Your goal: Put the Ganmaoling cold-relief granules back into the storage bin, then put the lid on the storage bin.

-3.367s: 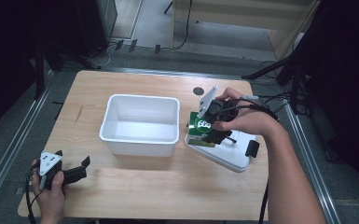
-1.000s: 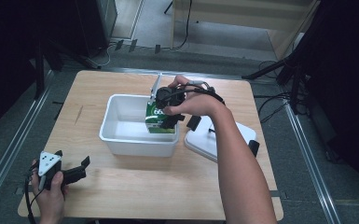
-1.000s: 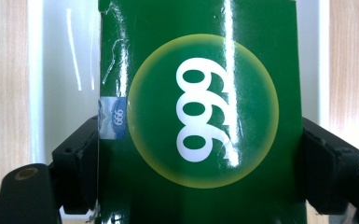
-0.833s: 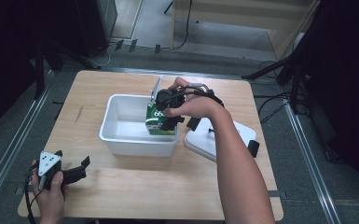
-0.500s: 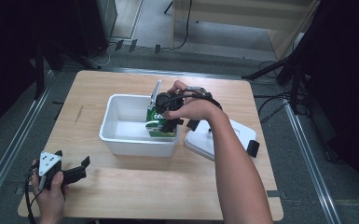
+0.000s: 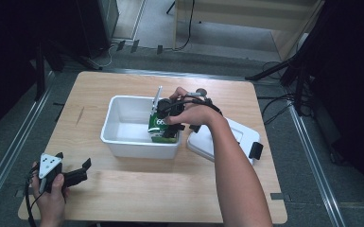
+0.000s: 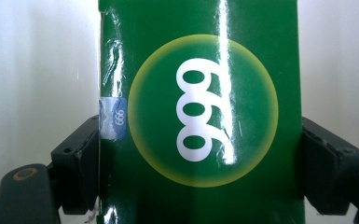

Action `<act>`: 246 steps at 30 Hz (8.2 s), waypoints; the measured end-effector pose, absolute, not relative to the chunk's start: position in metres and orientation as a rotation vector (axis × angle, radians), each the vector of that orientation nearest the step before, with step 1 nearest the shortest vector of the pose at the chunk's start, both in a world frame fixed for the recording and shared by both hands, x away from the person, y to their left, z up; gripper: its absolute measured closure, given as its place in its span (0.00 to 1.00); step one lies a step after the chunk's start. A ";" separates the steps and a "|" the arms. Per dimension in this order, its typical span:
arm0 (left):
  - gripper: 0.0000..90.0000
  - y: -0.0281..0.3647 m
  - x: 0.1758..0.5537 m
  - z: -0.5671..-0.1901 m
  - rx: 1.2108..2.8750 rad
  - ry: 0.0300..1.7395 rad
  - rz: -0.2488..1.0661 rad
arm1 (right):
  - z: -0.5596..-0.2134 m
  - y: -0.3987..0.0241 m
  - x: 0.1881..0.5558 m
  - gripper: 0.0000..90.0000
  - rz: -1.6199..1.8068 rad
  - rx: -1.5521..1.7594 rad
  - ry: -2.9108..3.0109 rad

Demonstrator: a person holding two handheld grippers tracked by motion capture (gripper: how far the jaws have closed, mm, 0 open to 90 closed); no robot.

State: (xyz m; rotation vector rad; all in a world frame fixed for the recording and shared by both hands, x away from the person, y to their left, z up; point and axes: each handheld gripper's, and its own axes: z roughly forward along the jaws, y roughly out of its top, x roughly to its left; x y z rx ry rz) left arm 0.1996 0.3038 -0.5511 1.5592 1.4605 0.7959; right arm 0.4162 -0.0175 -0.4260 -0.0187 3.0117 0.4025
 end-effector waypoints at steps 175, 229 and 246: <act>0.00 0.301 0.200 -0.551 1.585 1.468 0.803 | -0.423 -0.228 0.401 0.95 0.379 0.497 2.844; 0.00 0.303 0.198 -0.551 1.567 1.466 0.800 | -0.303 -0.155 0.395 0.95 0.529 0.324 2.827; 0.00 0.305 0.198 -0.551 1.546 1.469 0.807 | -0.308 -0.084 0.401 0.95 0.534 0.194 2.874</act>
